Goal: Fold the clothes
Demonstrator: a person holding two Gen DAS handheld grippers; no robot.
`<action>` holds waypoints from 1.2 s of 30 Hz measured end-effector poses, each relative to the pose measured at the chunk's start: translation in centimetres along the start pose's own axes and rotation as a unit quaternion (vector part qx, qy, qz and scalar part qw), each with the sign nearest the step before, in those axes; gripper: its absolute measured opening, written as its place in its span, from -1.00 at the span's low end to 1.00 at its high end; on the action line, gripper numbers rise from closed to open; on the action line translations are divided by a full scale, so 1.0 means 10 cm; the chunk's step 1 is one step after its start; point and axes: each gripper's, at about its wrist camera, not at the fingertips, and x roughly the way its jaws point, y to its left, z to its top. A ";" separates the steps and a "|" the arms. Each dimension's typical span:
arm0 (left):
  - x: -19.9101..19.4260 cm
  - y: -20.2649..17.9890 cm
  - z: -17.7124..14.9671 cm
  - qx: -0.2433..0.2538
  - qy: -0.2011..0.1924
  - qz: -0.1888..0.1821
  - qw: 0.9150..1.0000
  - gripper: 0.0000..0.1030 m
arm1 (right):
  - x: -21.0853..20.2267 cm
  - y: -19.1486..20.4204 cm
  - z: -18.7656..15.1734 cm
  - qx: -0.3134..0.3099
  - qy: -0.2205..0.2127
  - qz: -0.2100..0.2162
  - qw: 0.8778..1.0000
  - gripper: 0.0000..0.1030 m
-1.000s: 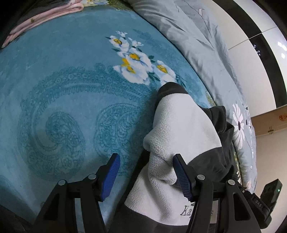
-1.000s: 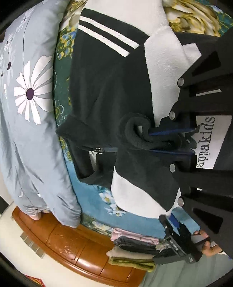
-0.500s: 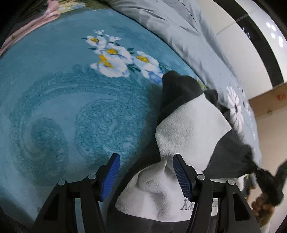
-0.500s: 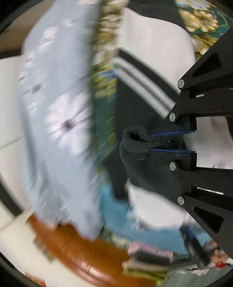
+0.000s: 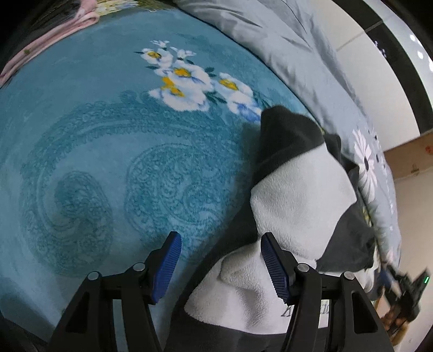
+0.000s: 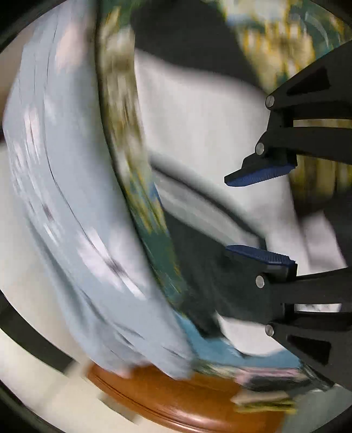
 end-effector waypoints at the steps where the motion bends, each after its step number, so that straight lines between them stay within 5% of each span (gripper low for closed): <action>1: -0.01 0.02 0.00 -0.006 -0.002 0.000 1.000 0.27 | -0.11 -0.31 0.04 0.042 -0.019 -0.027 0.999 -0.10; 5: -0.03 0.11 0.02 -0.030 -0.007 -0.006 1.000 0.27 | -0.37 -1.33 0.08 0.201 -0.070 -0.083 0.974 -0.09; 16: -0.16 0.23 -0.02 -0.069 -0.022 -0.014 0.997 0.27 | -0.35 -2.17 0.30 0.315 -0.079 -0.097 0.941 -0.09; 18: -0.18 0.23 -0.02 -0.071 -0.025 -0.016 0.997 0.27 | -0.37 -2.24 0.35 0.325 -0.084 -0.096 0.937 -0.30; 19: -0.18 0.23 -0.02 -0.071 -0.026 -0.016 0.997 0.27 | -0.44 -2.06 0.40 0.304 -0.093 -0.090 0.944 -0.71; 20: -0.18 0.24 -0.02 -0.073 -0.026 -0.016 0.997 0.27 | -0.51 -1.88 0.45 0.283 -0.103 -0.083 0.950 -0.79; 28: -0.16 0.24 0.00 -0.081 -0.027 -0.025 0.996 0.27 | -1.06 -0.47 0.87 0.108 -0.179 -0.027 0.978 -0.82; 32: -0.17 0.26 0.00 -0.086 -0.028 -0.033 0.995 0.27 | -1.34 0.66 0.93 -0.028 -0.210 0.032 0.977 -0.82; 36: -0.19 0.33 0.02 -0.102 -0.034 -0.048 0.993 0.27 | -1.34 1.95 0.56 -0.162 -0.205 0.118 0.958 -0.82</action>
